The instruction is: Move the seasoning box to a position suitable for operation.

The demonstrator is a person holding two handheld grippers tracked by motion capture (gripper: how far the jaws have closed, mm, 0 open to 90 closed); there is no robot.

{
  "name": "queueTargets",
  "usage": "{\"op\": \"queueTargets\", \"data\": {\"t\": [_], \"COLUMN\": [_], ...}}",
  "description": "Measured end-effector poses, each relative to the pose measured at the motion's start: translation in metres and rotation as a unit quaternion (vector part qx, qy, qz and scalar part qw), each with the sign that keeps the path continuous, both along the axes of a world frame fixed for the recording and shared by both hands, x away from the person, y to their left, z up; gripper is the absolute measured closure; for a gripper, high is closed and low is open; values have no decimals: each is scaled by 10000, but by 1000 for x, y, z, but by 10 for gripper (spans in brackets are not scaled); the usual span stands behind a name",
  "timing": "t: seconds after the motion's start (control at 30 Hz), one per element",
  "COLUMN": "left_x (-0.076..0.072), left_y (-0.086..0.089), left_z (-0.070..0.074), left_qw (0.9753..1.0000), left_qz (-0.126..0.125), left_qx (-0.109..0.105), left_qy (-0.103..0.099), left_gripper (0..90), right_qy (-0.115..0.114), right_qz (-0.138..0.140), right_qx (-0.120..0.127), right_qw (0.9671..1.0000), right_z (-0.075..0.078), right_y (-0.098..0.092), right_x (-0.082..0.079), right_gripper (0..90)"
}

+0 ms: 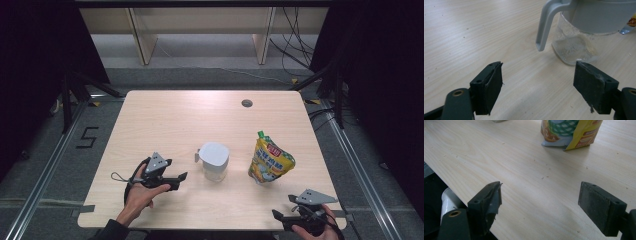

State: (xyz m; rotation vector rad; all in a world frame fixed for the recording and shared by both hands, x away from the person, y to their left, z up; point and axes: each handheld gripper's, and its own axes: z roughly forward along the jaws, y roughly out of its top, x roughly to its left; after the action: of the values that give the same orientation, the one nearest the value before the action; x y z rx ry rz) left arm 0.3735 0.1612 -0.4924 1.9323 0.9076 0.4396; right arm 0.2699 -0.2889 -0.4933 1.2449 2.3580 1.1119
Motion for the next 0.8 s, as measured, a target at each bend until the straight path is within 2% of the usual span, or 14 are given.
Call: {"op": "queueTargets", "data": {"t": [0.03,0.07,0.1,0.13,0.17,0.27,0.37,0.4,0.47,0.5,0.57,0.67,0.7,0.8], "left_x": [2,6,6,8,11,19,25,30,32,34,38,42,44,46], "left_y": [-2,-5,-5,-7,-9,-15,-21,-22,-22,-23,-27,-35,-37,-42], "left_z": [0,0,0,0,1,1,-3,-4,-4,-4,-3,-4,-4,-6], "left_qw": [10000,9998,9998,9996,9991,9983,9987,9984,9982,9989,9985,9976,9973,9972], "left_qz": [-38,-115,-115,-93,-113,-250,-215,-219,-273,-246,-330,-398,-481,-502], "left_qx": [-34,22,22,66,113,182,225,319,306,236,169,249,233,281], "left_qy": [-40,-189,-189,-273,-382,-490,-405,-402,-430,-334,-397,-504,-503,-475], "left_gripper": [224,229,232,232,239,285,343,361,380,392,419,454,465,492], "right_qy": [-41,-90,-90,-125,6,-66,-91,-71,-71,-72,-65,-62,-68,-64], "right_qz": [1,5,5,0,-58,6,18,17,26,28,27,35,49,49], "right_qx": [2,-19,-19,-52,-11,-61,-63,-66,-64,-65,-50,-77,-75,-76], "right_qw": [10000,10000,10000,9999,10000,10000,9999,10000,10000,9999,10000,9999,9999,9999], "right_z": [-1,-1,-1,-1,0,-1,-1,-1,-1,-1,-1,-2,-2,-2], "right_y": [0,0,0,0,1,1,0,0,0,0,0,1,1,0], "right_x": [0,1,1,1,-1,1,0,0,1,1,0,1,1,1], "right_gripper": [198,198,198,198,199,200,200,200,200,201,202,202,202,202]}}
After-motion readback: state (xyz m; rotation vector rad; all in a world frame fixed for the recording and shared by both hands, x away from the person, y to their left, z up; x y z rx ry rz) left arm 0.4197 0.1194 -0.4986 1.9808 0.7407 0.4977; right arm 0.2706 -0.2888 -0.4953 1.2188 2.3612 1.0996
